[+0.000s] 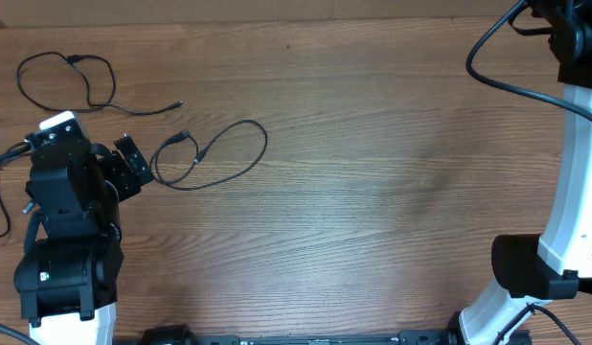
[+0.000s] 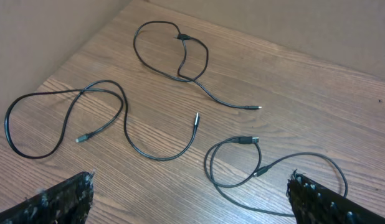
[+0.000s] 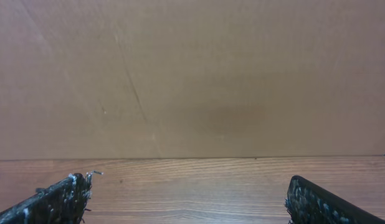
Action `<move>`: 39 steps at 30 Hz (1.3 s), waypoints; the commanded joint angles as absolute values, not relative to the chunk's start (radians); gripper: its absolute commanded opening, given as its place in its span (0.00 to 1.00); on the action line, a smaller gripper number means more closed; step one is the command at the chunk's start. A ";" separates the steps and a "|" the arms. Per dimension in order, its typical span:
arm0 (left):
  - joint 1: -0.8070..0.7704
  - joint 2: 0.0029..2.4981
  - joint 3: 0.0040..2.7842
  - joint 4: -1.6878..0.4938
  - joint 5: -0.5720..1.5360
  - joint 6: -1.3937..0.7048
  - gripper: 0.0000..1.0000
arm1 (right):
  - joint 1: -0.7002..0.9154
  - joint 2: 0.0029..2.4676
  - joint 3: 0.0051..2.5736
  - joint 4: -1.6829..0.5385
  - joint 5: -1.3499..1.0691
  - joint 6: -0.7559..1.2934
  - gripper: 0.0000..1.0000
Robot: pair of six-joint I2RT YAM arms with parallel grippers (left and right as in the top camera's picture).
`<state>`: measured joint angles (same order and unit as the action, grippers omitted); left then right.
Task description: Untangle cables
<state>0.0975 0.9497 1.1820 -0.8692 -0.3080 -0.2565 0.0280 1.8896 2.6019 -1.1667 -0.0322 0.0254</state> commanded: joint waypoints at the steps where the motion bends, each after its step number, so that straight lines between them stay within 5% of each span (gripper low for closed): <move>1: 0.091 0.962 1.180 -0.881 -0.324 -0.270 1.00 | 0.030 1.895 2.604 -1.180 -0.020 0.018 1.00; 26: 0.091 1.214 1.180 -0.893 -0.321 -0.270 1.00 | 0.032 1.894 2.605 -1.551 -0.028 0.034 1.00; 39: 0.075 0.844 1.180 -0.907 -0.289 -0.258 0.99 | 0.008 1.823 2.605 -1.553 -0.027 0.206 1.00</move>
